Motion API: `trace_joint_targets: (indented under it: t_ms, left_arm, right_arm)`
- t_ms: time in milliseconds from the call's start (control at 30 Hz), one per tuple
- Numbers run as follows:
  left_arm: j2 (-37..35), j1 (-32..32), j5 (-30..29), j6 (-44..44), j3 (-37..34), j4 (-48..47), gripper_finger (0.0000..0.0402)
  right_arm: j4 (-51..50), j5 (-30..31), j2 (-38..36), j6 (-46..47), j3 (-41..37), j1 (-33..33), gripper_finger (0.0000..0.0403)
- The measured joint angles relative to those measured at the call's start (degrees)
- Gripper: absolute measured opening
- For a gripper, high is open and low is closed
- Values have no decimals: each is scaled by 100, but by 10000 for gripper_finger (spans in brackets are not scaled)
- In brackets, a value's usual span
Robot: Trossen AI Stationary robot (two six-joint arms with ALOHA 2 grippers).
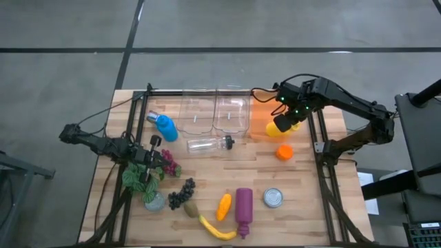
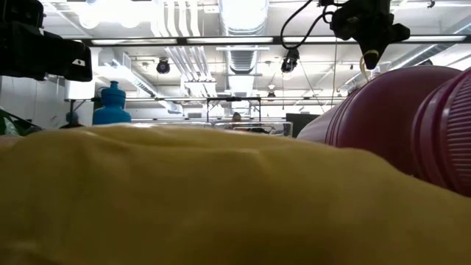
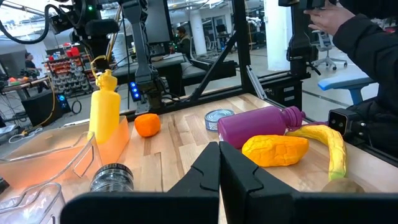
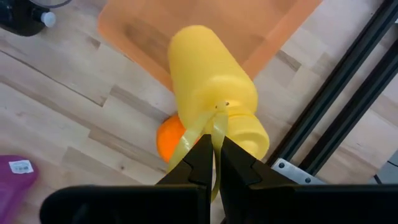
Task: Pick & Place Food Item
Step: Put the yellow water bottle into the orange bin
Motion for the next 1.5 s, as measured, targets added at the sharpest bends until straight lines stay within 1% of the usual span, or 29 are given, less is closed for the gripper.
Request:
trace_joint_targets:
  t_ms: [533, 667, 833, 967, 1100, 1300, 1500]
  left_arm:
    - [0, 0, 1, 0, 0, 1, 1]
    - [1, -1, 1, 0, 0, 0, 1]
    - [1, -1, 0, 0, 0, 0, 1]
    - [1, 0, 1, 0, 1, 0, 1]
    - [1, 0, 0, 0, 0, 0, 1]
    - [1, -1, 1, 0, 1, 0, 1]
    - [0, 1, 1, 0, -1, 0, 1]
  right_arm:
    - [301, 22, 2, -59, 2, 0, 12]
    - [373, 141, 2, -80, 2, -52, 12]
    - [500, 127, 2, -248, 4, -354, 12]
    - [614, -171, 4, -501, 4, -641, 12]
    - [623, -189, 150, -585, 9, -779, 12]
    - [641, -172, 607, -773, 23, -846, 8]
    - [661, 7, 925, -971, 478, -879, 8]
